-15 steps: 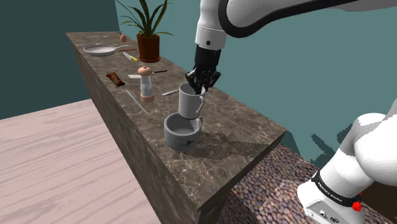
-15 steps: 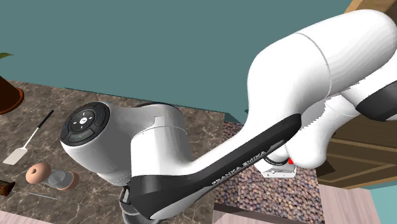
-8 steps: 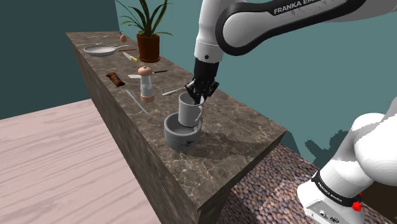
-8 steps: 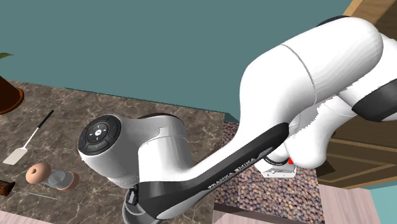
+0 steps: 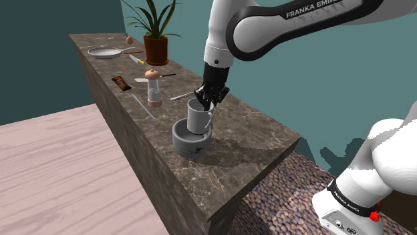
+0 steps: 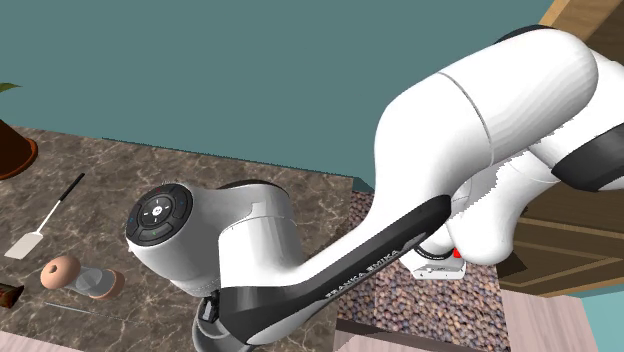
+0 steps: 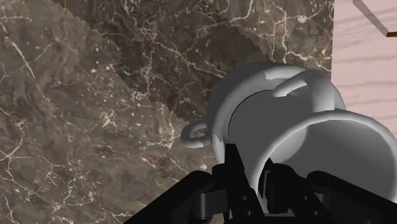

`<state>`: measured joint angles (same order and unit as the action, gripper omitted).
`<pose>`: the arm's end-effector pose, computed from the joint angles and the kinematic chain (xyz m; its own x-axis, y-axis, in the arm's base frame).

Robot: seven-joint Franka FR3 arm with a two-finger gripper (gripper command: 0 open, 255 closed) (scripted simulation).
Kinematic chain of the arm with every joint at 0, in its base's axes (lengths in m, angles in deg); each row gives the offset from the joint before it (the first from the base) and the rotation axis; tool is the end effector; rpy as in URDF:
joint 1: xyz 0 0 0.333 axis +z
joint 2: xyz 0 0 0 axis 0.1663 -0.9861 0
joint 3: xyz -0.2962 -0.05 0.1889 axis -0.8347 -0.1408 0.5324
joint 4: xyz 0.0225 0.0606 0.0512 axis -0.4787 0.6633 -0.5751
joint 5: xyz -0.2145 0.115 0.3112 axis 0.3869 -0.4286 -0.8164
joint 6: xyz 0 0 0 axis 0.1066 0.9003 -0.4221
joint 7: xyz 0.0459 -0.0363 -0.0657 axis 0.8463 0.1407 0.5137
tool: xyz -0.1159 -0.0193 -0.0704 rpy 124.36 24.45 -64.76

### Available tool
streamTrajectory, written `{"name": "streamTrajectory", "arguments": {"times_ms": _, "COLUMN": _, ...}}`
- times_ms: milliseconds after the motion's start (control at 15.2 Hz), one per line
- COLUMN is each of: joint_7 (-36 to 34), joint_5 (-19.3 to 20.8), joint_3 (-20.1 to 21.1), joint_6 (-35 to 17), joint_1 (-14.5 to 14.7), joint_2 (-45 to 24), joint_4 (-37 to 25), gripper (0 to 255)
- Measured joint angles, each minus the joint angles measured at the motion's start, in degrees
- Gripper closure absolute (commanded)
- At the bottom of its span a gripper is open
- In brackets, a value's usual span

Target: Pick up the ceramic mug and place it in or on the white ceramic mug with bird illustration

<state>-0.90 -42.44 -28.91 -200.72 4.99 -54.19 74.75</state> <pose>0.4677 0.2620 0.4573 0.9940 -0.1096 0.0061 -0.1089 -0.9916 -0.0692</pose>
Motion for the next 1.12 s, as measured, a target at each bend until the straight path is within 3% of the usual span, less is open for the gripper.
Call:
{"name": "streamTrajectory", "arguments": {"times_ms": 396, "joint_7": 0.0, "joint_5": 0.0, "joint_3": 0.0, "joint_6": 0.0, "joint_1": 0.0, "joint_2": -0.1, "joint_4": 0.1, "gripper": 0}}
{"name": "streamTrajectory", "arguments": {"times_ms": 660, "joint_7": 0.3, "joint_5": -0.2, "joint_3": -0.3, "joint_6": 5.8, "joint_1": -0.2, "joint_2": 1.7, "joint_4": -4.1, "gripper": 0}}
{"name": "streamTrajectory", "arguments": {"times_ms": 1122, "joint_7": 0.2, "joint_5": -0.3, "joint_3": -0.4, "joint_6": 7.2, "joint_1": -0.2, "joint_2": 2.1, "joint_4": -5.0, "gripper": 0}}
